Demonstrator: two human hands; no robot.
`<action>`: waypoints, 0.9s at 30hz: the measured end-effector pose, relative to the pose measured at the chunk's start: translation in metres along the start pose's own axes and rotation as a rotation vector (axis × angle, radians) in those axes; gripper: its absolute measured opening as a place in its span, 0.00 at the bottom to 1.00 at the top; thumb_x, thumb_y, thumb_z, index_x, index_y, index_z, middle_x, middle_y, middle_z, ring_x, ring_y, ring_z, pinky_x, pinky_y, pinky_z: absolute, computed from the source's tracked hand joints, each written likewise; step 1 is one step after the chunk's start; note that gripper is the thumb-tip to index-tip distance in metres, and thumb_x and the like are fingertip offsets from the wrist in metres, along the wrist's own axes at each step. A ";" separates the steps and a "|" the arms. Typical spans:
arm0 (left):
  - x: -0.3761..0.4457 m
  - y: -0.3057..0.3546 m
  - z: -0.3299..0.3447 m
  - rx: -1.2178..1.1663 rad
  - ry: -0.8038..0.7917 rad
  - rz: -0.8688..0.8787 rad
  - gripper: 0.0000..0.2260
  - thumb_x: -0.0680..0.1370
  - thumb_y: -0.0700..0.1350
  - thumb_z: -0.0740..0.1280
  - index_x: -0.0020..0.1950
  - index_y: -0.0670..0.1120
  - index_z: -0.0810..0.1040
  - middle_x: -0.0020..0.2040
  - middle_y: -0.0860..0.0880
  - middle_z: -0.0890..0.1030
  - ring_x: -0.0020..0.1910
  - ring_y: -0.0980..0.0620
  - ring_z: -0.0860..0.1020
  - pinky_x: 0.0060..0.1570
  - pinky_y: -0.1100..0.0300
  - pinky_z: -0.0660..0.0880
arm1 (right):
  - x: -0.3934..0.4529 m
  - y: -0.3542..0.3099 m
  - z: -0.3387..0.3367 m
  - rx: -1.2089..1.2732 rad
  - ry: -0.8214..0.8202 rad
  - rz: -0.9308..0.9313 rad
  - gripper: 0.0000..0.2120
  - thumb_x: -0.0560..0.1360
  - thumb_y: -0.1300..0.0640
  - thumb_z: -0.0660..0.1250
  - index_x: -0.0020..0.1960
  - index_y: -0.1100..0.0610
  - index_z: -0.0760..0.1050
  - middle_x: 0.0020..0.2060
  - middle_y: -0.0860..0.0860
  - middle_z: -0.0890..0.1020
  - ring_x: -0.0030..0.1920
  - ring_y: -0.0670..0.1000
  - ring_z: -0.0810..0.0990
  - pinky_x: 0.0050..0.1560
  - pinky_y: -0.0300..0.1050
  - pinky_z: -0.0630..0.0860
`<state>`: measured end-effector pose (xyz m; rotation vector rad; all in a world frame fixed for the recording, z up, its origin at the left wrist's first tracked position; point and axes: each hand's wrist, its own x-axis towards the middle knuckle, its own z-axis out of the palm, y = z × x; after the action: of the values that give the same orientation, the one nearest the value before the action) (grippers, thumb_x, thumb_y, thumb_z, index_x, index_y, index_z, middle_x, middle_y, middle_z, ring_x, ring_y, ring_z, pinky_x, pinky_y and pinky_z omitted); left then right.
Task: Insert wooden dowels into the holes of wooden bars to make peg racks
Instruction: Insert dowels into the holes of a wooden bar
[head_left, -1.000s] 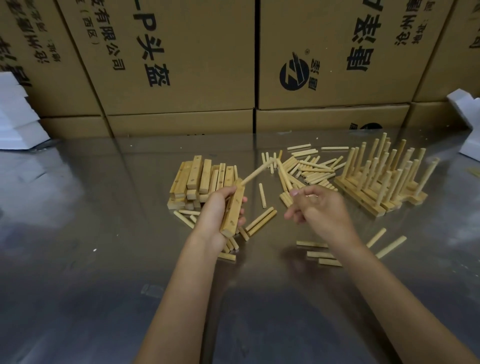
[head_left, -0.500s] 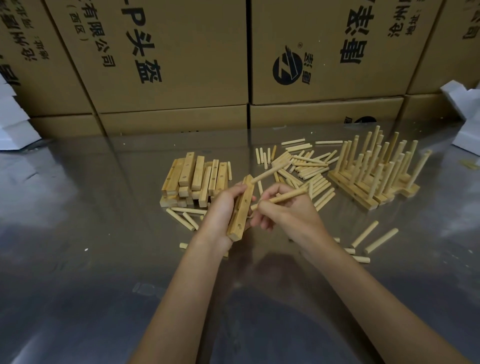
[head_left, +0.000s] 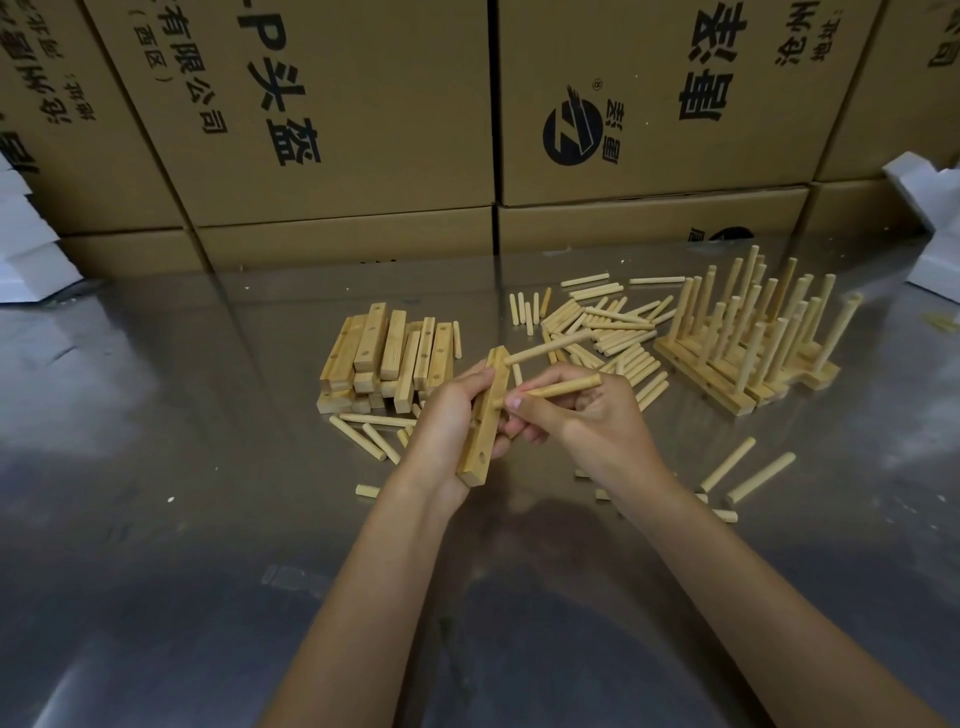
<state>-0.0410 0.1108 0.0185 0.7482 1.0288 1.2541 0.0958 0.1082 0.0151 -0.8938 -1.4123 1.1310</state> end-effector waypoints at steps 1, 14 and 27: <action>0.000 0.000 0.000 -0.001 0.004 -0.001 0.09 0.83 0.45 0.60 0.58 0.47 0.80 0.30 0.49 0.76 0.26 0.54 0.73 0.21 0.64 0.67 | 0.000 0.000 -0.001 0.006 -0.010 0.001 0.04 0.74 0.69 0.71 0.46 0.71 0.80 0.34 0.63 0.84 0.33 0.51 0.83 0.35 0.37 0.77; 0.003 -0.009 0.011 0.010 0.115 0.113 0.12 0.84 0.46 0.60 0.65 0.57 0.76 0.27 0.51 0.76 0.25 0.56 0.74 0.28 0.62 0.76 | -0.006 0.011 0.012 0.171 0.119 0.045 0.08 0.76 0.67 0.69 0.48 0.74 0.77 0.32 0.62 0.82 0.27 0.52 0.80 0.31 0.37 0.75; 0.008 0.008 -0.011 0.102 0.200 0.237 0.14 0.83 0.48 0.62 0.67 0.58 0.76 0.39 0.53 0.82 0.31 0.56 0.77 0.29 0.61 0.75 | 0.002 0.010 0.013 -0.113 0.054 0.082 0.03 0.75 0.61 0.73 0.48 0.55 0.81 0.39 0.53 0.86 0.40 0.46 0.83 0.42 0.37 0.76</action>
<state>-0.0546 0.1197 0.0198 0.8544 1.1990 1.5117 0.0820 0.1108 0.0061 -1.0628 -1.4166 1.0880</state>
